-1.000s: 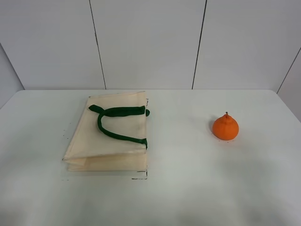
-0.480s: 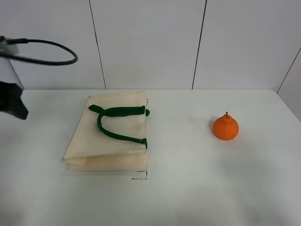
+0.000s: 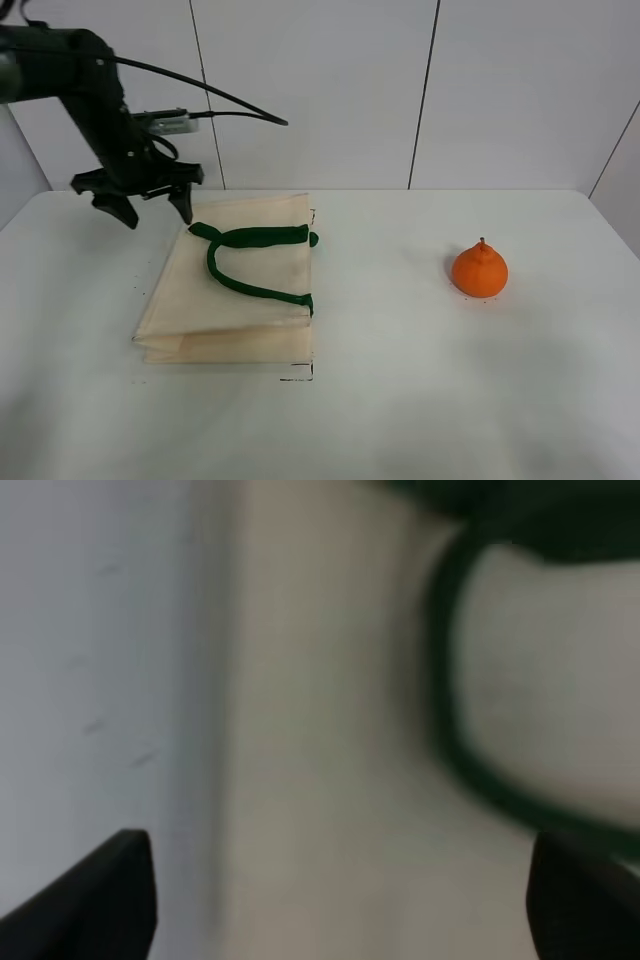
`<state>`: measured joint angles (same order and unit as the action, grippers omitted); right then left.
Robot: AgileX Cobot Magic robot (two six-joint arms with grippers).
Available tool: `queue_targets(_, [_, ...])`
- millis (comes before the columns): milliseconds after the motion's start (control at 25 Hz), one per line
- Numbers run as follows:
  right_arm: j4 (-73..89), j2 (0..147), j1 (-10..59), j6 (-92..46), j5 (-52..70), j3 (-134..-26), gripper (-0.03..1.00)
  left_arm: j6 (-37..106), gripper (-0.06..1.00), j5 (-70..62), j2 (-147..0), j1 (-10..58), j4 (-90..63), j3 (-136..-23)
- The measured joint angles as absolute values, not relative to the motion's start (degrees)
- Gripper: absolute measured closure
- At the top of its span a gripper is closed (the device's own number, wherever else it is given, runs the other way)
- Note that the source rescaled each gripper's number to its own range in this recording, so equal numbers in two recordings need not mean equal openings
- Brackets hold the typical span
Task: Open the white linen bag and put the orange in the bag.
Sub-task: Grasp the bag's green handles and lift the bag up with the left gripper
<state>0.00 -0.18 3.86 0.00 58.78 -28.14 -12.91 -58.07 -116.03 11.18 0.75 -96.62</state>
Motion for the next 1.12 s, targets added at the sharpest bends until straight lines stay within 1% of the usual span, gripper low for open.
queue_targets(160, [0.0,-0.18,3.86,0.0,58.78,-28.14,-0.03,-15.33,-0.06,-57.94,-122.03,15.9,0.62,-101.78])
queue_targets(320, [0.0,-0.18,3.86,0.0,58.78,-28.14,-0.03,-17.85,-0.06,-55.4,-126.39,18.62,0.76,-102.29])
queue_targets(600, [0.0,-0.18,3.86,0.0,58.78,-28.14,-0.03,-19.38,-0.06,-53.32,-131.68,18.53,1.59,-102.29])
queue_targets(1120, [0.0,-0.18,3.86,0.0,58.78,-28.14,-0.03,-19.52,-0.06,-51.73,-131.99,18.39,4.65,-102.76])
